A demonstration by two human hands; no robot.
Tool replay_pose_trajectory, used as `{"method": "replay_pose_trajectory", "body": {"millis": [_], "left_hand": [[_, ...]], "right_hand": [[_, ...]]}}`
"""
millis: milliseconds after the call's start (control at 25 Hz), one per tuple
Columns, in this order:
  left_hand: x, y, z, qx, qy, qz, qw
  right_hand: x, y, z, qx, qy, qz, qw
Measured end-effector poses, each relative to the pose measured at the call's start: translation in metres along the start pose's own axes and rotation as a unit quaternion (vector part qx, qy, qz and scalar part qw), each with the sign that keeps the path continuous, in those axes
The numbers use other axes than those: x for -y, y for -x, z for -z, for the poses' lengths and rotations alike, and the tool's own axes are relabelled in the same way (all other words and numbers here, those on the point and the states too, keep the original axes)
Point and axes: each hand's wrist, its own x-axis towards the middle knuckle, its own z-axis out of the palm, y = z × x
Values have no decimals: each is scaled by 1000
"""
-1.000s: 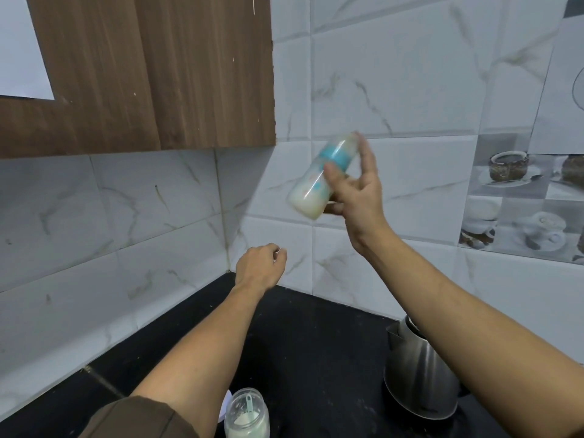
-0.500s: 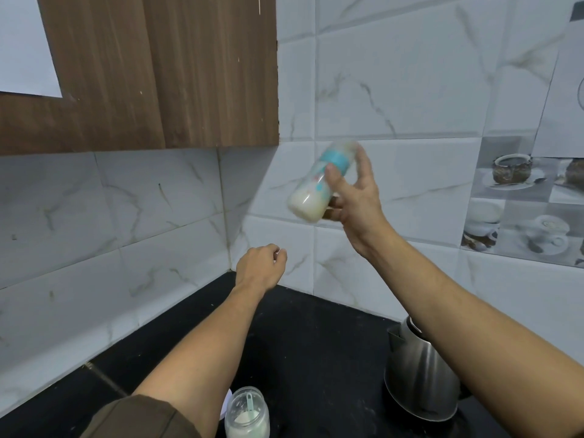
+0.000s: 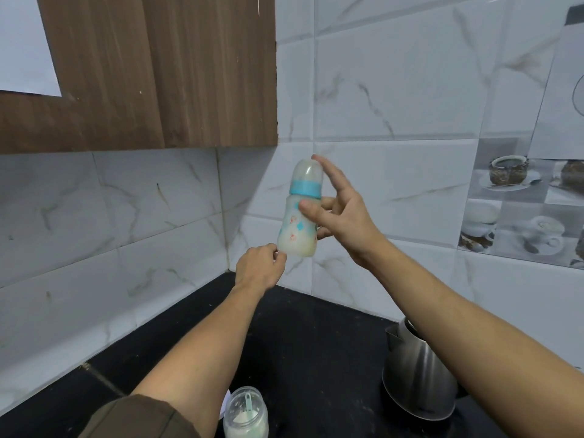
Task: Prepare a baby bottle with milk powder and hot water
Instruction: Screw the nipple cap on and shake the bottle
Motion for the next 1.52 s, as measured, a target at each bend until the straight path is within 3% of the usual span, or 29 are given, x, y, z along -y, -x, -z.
{"method": "replay_pose_trajectory", "body": {"millis": [120,160,200,280,360,400,520,560,600,720,760,920,960,1040,1120,1160,1280,1320,1440,1480,1520], "left_hand": [[1,-1,0,-6,19,-3,1000],[1,-1,1,-5,22,-1,1000],[2,-1,1,-4,21,0,1000],[1,-1,1,2,8,-2,1000],[-2,1,3,0,-2,0,1000],[-2,1,3,-1,1,0,1000],[0,2,3,0,20,-2,1000],[0,1,4,-1,24,0,1000],[1,1,4,2,24,2,1000],[-1,1,5,4,1,2,1000],[-2,1,5,3,1,1,1000],[1,4,5,2,26,3,1000],[2,3,6,0,24,5,1000],[4,1,5,3,10,2,1000],[0,4,8,4,-1,4,1000],[0,4,7,8,3,4,1000],[1,6,4,9,25,3,1000],[-1,7,6,9,22,4,1000],[-2,6,7,6,4,3,1000],[-3,6,8,6,5,3,1000],[-4,6,8,5,7,-1,1000]], "right_hand": [[7,-17,3,-191,-160,-14,969],[8,-21,4,-209,-193,-15,959],[9,-23,6,-189,-182,-18,965],[8,-16,6,-68,-78,-25,994],[5,-4,2,35,4,-7,999],[5,-5,2,13,-4,3,1000],[16,-20,7,-197,-169,0,966],[18,-22,7,-209,-185,1,960],[19,-22,9,-184,-157,0,970],[11,-2,2,5,-6,6,1000],[8,0,1,15,1,16,1000],[15,-15,5,-198,-155,9,968],[16,-17,8,-187,-148,3,971],[17,-10,10,-57,-38,4,998],[15,1,5,47,51,36,997],[16,0,2,25,29,50,998],[23,-11,0,-158,-147,47,975],[23,-13,0,-165,-163,32,972],[18,1,-4,2,-25,-8,1000],[15,4,-6,33,9,-1,999],[14,2,-7,7,-2,5,1000]]}}
